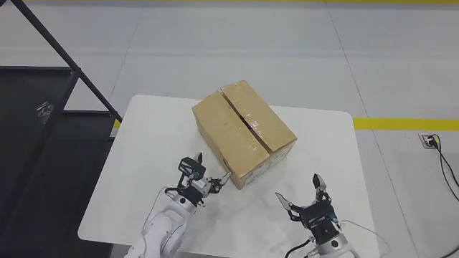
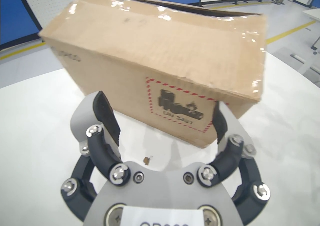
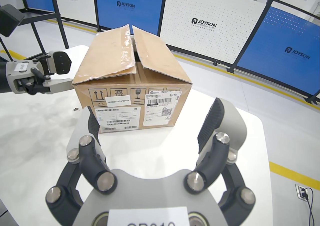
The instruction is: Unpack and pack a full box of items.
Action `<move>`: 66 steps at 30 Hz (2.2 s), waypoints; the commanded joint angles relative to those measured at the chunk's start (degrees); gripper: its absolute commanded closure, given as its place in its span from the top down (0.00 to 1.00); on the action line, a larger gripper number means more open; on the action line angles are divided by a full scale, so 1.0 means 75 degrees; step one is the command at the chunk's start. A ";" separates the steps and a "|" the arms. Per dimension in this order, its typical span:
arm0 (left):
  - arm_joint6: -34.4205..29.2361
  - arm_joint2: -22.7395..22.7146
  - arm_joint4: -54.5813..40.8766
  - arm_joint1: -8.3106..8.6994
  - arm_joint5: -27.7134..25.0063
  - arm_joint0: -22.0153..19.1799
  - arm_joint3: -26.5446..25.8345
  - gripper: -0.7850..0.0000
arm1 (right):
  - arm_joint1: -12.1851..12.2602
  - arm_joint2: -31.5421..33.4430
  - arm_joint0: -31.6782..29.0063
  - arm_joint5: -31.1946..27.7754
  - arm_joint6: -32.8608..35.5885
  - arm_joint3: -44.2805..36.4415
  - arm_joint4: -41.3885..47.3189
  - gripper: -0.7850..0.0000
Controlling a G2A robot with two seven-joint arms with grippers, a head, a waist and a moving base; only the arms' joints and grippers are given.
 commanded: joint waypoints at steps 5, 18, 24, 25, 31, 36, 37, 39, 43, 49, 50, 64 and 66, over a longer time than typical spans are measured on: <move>0.0190 -0.1106 -0.0453 0.0146 0.0117 0.0443 -0.0309 1.00 | -0.0217 -0.1204 0.0794 0.0575 0.0857 0.0259 -0.0512 1.00; 0.0109 -0.2094 -0.1024 0.0258 0.0145 0.0975 -0.0629 1.00 | -0.0557 -0.2490 0.1570 0.1659 0.1303 0.0632 -0.0910 1.00; 0.0087 -0.2095 -0.1033 0.0256 0.0151 0.1002 -0.0691 1.00 | -0.0609 -0.2554 0.1601 0.1613 0.1334 0.0796 -0.0724 1.00; 0.0077 -0.2099 -0.1015 0.0257 0.0142 0.1016 -0.0742 1.00 | -0.0647 -0.2619 0.1679 0.1675 0.1389 0.0895 -0.0642 1.00; 0.0091 -0.2144 -0.0998 0.0252 0.0187 0.1069 -0.0909 1.00 | -0.0958 -0.3075 0.2232 0.2765 0.1622 0.1684 -0.0269 1.00; 0.0147 -0.2186 -0.1018 0.0246 0.0201 0.1109 -0.0934 1.00 | -0.1204 -0.3265 0.2565 0.3635 0.1437 0.2282 0.0134 1.00; 0.0156 -0.2193 -0.1023 0.0244 0.0203 0.1120 -0.0936 1.00 | -0.1248 -0.3282 0.2609 0.3777 0.1364 0.2374 0.0234 1.00; 0.0174 -0.2210 -0.1036 0.0242 0.0211 0.1142 -0.0939 1.00 | -0.1324 -0.3297 0.2694 0.3959 0.1242 0.2562 0.0415 1.00; 0.0214 -0.2231 -0.1061 0.0234 0.0234 0.1178 -0.0935 1.00 | -0.1431 -0.3241 0.2821 0.4037 0.1060 0.2826 0.0724 1.00; 0.0244 -0.2241 -0.1080 0.0221 0.0249 0.1196 -0.0935 1.00 | -0.1464 -0.2997 0.2810 0.3697 0.0933 0.2890 0.0865 1.00; 0.0247 -0.2236 -0.1082 0.0219 0.0245 0.1193 -0.0932 1.00 | -0.1461 -0.2934 0.2795 0.3657 0.0920 0.2892 0.0862 1.00; 0.0254 -0.2146 -0.1049 0.0180 0.0255 0.1134 -0.0886 1.00 | -0.1386 -0.1987 0.2468 0.3127 0.0989 0.2633 0.0885 1.00; 0.0258 -0.2143 -0.1049 0.0176 0.0249 0.1125 -0.0873 1.00 | -0.1375 -0.1848 0.2430 0.3056 0.1031 0.2589 0.0909 1.00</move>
